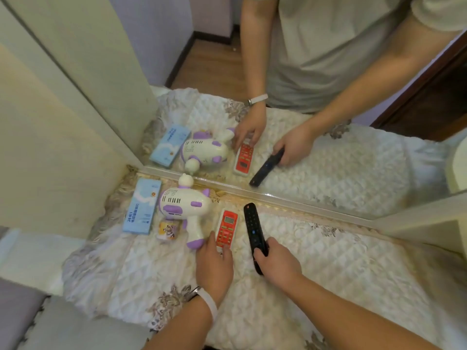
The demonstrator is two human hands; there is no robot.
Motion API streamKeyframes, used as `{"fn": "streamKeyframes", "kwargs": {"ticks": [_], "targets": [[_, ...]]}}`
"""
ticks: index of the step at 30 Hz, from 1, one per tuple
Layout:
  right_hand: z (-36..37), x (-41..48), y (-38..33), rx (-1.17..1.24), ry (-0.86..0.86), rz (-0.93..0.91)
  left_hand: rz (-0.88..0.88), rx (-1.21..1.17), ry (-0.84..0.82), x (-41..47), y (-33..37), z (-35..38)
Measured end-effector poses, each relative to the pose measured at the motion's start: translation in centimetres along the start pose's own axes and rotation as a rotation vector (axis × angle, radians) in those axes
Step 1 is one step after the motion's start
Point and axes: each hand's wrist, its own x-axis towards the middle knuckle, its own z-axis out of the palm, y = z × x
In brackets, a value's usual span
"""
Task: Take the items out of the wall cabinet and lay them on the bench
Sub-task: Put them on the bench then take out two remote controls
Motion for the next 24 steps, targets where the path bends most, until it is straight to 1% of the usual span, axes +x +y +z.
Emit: {"fn": "streamKeyframes", "kwargs": {"ticks": [3,5,8,10,14,18,22,24], "targets": [[-1.1,0.3,1.0,-0.073,-0.011,-0.055,0.018,0.043,0.030,-1.3,1.0,-0.3],[-1.9,0.4,1.7,-0.125,-0.006,-0.114,0.070,0.046,0.030,-2.2,1.6,-0.6],[-3.1,0.1,2.3,-0.181,0.025,-0.225,0.063,-0.034,-0.001,-3.8,2.5,-1.3],[-3.7,-0.1,2.3,-0.234,0.071,-0.339,0.084,-0.044,0.029,-5.1,3.0,-1.8],[-4.8,-1.0,1.0,-0.284,0.134,-0.629,0.230,0.134,0.090,-7.7,3.7,-3.8],[-6.1,-3.4,-2.5,-0.318,0.250,-0.896,0.376,0.383,0.267,-10.0,3.4,-7.8],[-6.3,-6.2,-6.3,-0.373,0.280,-1.096,0.396,0.544,0.427,-11.9,2.1,-12.2],[-5.8,-7.9,-7.8,-0.408,0.278,-1.198,0.384,0.621,0.458,-13.2,0.8,-14.3]]}}
